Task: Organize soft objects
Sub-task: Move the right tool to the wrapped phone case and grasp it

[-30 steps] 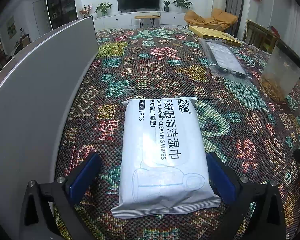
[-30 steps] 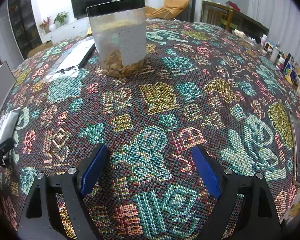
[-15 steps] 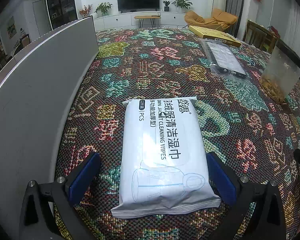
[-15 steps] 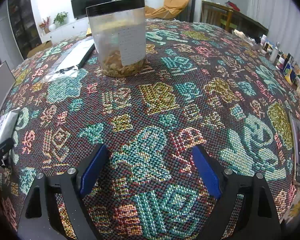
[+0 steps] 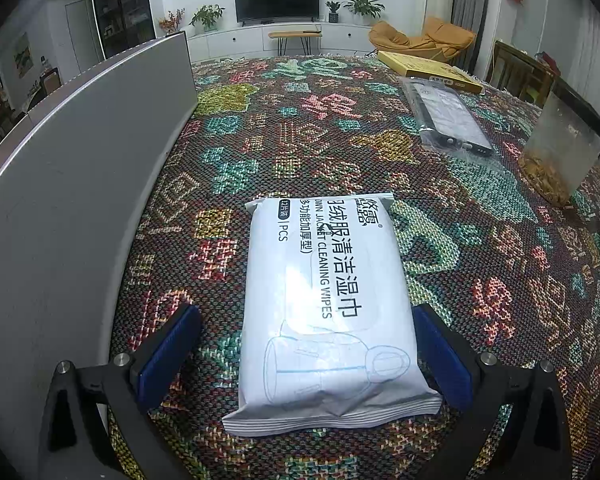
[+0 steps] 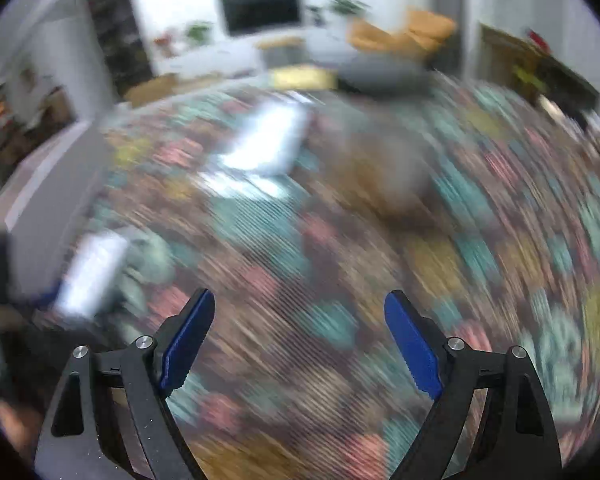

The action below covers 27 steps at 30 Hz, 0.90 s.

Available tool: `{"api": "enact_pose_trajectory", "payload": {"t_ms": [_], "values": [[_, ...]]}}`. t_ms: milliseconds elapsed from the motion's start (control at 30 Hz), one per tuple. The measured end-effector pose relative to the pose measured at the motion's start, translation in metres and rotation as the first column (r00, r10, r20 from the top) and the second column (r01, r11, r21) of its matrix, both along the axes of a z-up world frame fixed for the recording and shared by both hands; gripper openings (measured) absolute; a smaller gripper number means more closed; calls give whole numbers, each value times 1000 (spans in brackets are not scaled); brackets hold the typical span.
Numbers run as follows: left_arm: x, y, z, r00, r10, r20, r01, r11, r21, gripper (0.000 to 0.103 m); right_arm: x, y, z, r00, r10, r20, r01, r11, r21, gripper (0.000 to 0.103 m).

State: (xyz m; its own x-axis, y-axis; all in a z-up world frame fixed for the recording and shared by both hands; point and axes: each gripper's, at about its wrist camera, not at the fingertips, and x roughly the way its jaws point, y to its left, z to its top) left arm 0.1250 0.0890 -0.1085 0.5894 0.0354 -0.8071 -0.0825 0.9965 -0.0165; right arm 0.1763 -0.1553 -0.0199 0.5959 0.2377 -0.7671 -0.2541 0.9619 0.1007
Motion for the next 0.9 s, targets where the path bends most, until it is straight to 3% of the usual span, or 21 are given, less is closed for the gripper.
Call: {"api": "enact_pose_trajectory", "payload": {"t_ms": [67,133,333,400,467,567,633,700,800,867,900], "values": [[0,1,0,1000,0,0,0,1000,0,103,42,38,16,999,54,-10,-54,998,-18,89],[0,0,0,1000,0,0,0,1000,0,103,81,65,13,998,51,-35,-53,996,-65,89],[0,0,0,1000,1,0,-1,1000,-1,103,168,87,-40,981,-159,-109,127,959,-253,89],[0,0,0,1000,3,1,-3,1000,0,103,180,84,-58,966,-222,-133,176,940,-292,89],[0,0,0,1000,5,1,-5,1000,0,103,185,79,-67,958,-238,-156,193,946,-261,89],[1,-1,0,1000,5,1,-5,1000,0,103,188,65,-67,945,-285,-160,251,946,-204,90],[0,-1,0,1000,6,1,-6,1000,0,103,186,60,-65,939,-315,-136,283,935,-214,90],[0,-1,0,1000,5,1,-5,1000,0,103,186,57,-72,945,-273,-183,250,959,-137,93],[1,-1,0,1000,5,1,-5,1000,0,103,181,70,-70,970,-137,-199,102,979,-176,90],[1,-1,0,1000,5,1,-5,1000,0,103,166,75,-66,977,-33,-212,-4,985,-172,78],[1,-1,0,1000,5,1,-5,1000,0,103,160,76,-66,976,-5,-220,-33,985,-168,78]]}}
